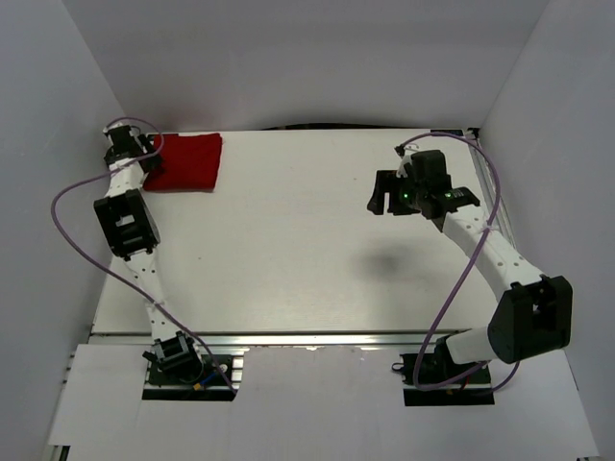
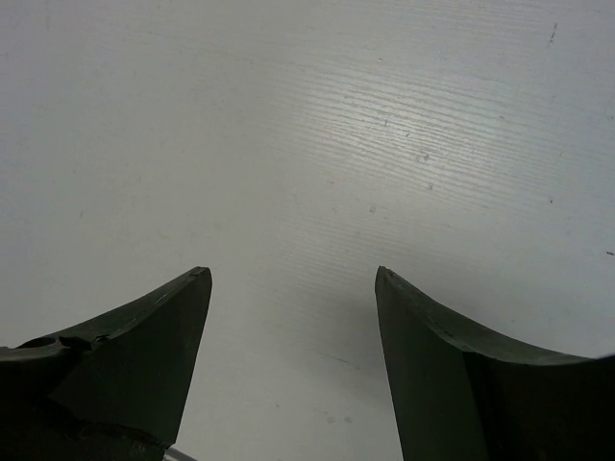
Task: Fold and stack the t-shirts
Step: Put the neatly folded tshirt into the corner of the board with the left arm
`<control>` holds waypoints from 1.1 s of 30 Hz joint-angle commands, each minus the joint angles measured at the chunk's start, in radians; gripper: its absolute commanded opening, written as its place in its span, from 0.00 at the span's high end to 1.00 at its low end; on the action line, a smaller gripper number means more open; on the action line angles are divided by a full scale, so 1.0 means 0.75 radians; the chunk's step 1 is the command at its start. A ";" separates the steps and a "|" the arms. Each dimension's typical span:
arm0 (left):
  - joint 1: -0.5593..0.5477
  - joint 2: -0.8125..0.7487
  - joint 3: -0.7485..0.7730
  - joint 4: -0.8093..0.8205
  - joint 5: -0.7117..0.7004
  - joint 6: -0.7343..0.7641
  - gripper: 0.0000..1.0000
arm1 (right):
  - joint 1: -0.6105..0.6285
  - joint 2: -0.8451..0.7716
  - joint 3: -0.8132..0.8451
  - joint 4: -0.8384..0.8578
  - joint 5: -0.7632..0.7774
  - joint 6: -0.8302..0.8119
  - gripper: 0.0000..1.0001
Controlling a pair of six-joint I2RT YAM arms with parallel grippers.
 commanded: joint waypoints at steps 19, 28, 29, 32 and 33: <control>0.007 -1.232 -0.636 -0.161 0.115 -0.127 0.02 | 0.015 -0.184 -0.063 0.041 0.067 -0.008 0.11; 0.005 -1.929 -1.350 -0.362 0.301 -0.119 0.02 | 0.013 -0.362 -0.135 0.030 -0.001 0.006 0.11; 0.005 -1.974 -1.391 -0.374 0.324 -0.115 0.02 | 0.013 -0.395 -0.149 0.047 -0.003 0.000 0.11; 0.005 -2.087 -1.467 -0.429 0.314 -0.072 0.02 | 0.015 -0.423 -0.182 0.057 0.003 -0.014 0.11; 0.005 -2.110 -1.467 -0.446 0.304 -0.054 0.02 | 0.015 -0.426 -0.184 0.055 0.001 -0.014 0.11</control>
